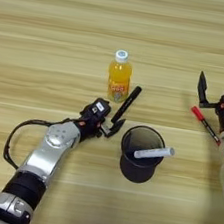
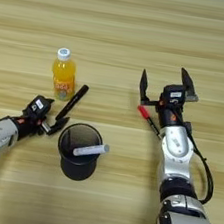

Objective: Move the objects on the table

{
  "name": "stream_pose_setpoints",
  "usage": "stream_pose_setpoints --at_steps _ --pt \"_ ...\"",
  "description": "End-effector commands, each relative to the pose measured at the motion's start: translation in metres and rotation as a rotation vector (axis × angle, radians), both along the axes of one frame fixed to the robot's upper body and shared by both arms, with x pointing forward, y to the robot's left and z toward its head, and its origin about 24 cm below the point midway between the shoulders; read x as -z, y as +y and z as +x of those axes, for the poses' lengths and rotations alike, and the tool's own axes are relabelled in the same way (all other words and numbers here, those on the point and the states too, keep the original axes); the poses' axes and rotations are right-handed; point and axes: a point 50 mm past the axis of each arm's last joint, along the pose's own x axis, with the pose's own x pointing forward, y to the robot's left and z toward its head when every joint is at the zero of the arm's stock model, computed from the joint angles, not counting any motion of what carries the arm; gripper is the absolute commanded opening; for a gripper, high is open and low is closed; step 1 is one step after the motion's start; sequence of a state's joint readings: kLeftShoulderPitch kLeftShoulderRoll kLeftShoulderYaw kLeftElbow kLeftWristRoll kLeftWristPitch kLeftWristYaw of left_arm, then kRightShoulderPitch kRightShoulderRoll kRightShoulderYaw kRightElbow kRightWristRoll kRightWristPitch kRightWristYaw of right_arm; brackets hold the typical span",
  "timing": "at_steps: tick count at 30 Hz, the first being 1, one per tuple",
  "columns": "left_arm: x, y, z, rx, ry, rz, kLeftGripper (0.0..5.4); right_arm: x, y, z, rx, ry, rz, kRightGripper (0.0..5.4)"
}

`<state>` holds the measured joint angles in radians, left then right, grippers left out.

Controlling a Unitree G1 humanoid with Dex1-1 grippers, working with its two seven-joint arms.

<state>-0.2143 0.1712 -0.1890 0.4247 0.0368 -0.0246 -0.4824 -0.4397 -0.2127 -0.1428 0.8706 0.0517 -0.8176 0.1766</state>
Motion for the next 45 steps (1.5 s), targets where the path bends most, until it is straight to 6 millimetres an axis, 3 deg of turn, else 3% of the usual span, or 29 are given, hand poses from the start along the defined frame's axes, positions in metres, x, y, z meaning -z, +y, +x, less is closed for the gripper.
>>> stream_pose_setpoints --at_steps 1,26,39,45 --pt "0.001 0.003 0.001 -0.001 0.030 0.012 3.42 -0.004 0.003 0.002 -0.001 -0.019 0.006 5.40" --pt "0.006 0.005 -0.008 0.056 0.076 0.033 0.75 -0.005 0.003 0.001 0.003 -0.028 0.015 5.40" --pt "0.003 0.004 -0.010 0.080 0.063 0.021 0.69 -0.005 0.003 0.001 0.004 -0.029 0.018 5.40" --pt "-0.006 0.001 -0.017 0.186 0.024 -0.002 0.69 -0.005 0.003 0.001 0.005 -0.029 0.018 5.40"
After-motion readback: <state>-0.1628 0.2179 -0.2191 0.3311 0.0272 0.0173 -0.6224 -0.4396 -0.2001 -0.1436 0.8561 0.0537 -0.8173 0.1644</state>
